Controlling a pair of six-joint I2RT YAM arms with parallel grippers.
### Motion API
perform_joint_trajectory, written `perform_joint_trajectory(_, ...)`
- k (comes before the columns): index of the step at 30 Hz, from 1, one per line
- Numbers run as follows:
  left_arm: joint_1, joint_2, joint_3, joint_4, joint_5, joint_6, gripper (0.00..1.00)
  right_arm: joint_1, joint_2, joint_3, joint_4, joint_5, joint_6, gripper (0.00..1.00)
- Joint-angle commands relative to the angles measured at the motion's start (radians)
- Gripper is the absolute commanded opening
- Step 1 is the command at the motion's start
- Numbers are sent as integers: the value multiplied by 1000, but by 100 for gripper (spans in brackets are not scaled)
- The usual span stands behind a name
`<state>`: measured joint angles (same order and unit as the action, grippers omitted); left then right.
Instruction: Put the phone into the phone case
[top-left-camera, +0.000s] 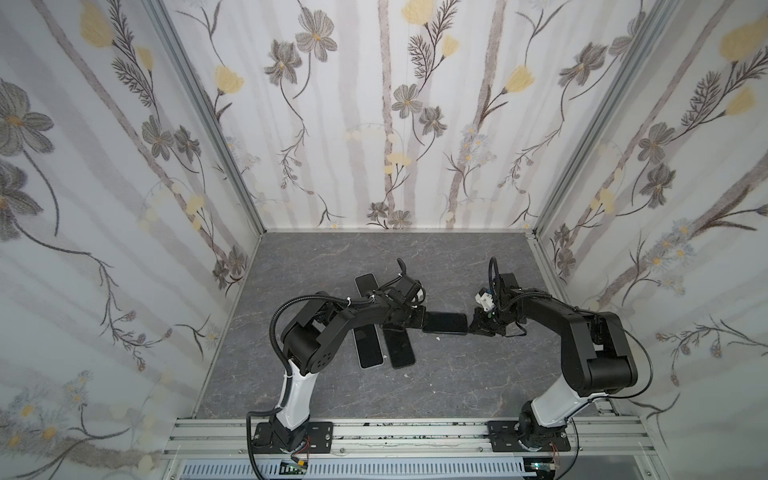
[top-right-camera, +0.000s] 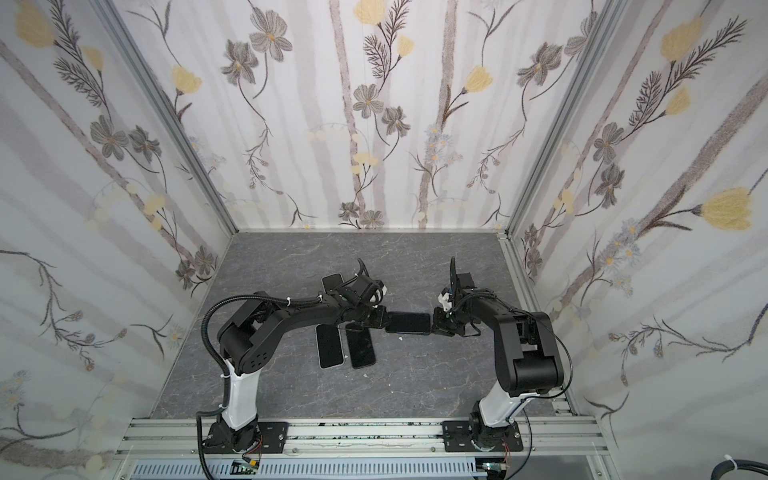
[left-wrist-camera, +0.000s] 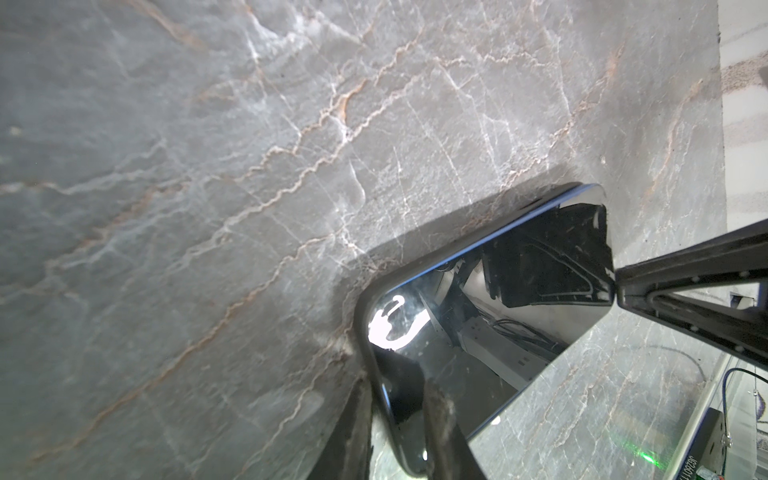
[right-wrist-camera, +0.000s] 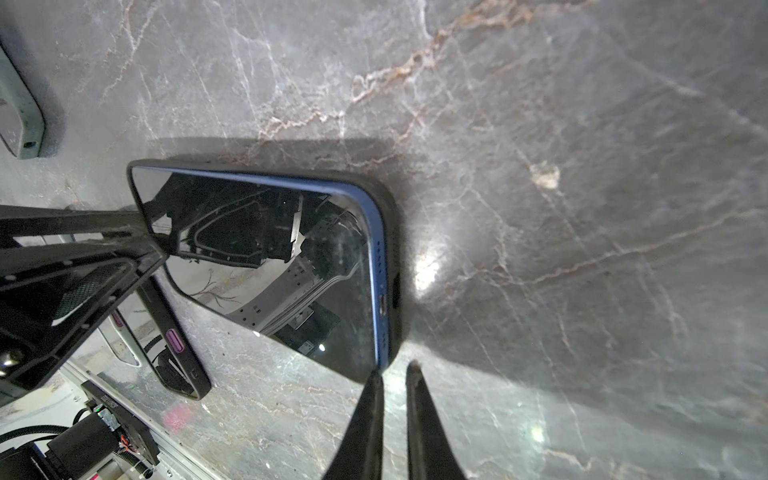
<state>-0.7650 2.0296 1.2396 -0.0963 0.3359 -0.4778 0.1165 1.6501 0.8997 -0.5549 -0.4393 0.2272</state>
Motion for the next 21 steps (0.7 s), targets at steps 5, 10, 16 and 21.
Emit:
perform_joint_trajectory(5, -3, 4, -20, -80, -23, -5, 25, 2, -42, -8, 26, -6, 24, 14)
perform_joint_trajectory(10, -3, 6, -19, -79, -22, -7, 25, 2, -45, -2, 21, -7, 25, 14)
perform_joint_trajectory(16, -3, 7, -20, -77, -19, -8, 24, 2, -14, -20, 37, -17, 21, 10)
perform_joint_trajectory(21, -3, 6, -22, -75, -18, -9, 25, 4, 11, -24, 44, -19, 16, 10)
